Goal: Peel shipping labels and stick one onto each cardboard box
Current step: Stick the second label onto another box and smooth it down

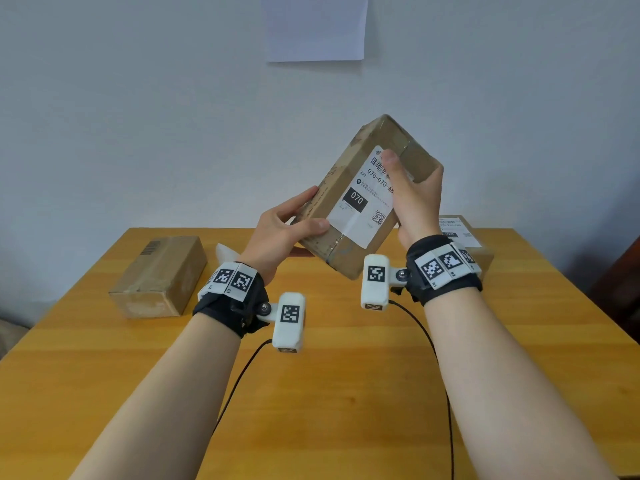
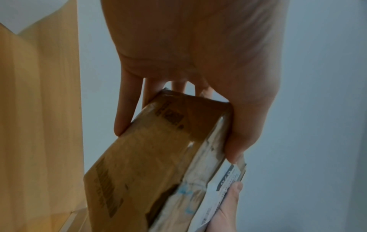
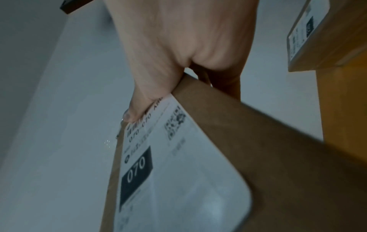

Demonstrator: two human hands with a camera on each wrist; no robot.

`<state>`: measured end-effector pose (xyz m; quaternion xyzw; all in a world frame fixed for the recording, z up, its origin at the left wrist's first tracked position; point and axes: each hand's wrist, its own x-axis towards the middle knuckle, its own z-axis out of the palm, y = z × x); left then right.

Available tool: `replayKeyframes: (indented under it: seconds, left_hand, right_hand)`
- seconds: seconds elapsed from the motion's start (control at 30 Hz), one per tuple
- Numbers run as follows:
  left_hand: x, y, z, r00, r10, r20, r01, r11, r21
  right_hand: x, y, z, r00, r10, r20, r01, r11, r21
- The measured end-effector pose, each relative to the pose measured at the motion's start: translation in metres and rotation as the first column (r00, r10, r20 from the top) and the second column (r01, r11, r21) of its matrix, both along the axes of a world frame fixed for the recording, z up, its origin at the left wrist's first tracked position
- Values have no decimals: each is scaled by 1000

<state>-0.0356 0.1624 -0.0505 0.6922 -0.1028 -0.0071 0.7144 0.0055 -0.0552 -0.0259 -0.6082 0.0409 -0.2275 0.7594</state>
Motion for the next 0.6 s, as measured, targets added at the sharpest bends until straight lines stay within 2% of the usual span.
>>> replayKeyframes:
  seconds: [0.1, 0.4, 0.6]
  left_hand:
    - [0, 1, -1, 1000, -1, 8, 1, 1000, 0]
    - [7, 3, -4, 1000, -21, -20, 21, 999, 43]
    - [15, -8, 0, 997, -32, -68, 49, 962, 270]
  right_hand:
    - [-3, -1, 3, 999, 36, -5, -36, 999, 36]
    - [-1, -3, 4, 999, 0, -36, 0, 1000, -12]
    - [-1, 3, -4, 998, 23, -66, -30, 993, -114]
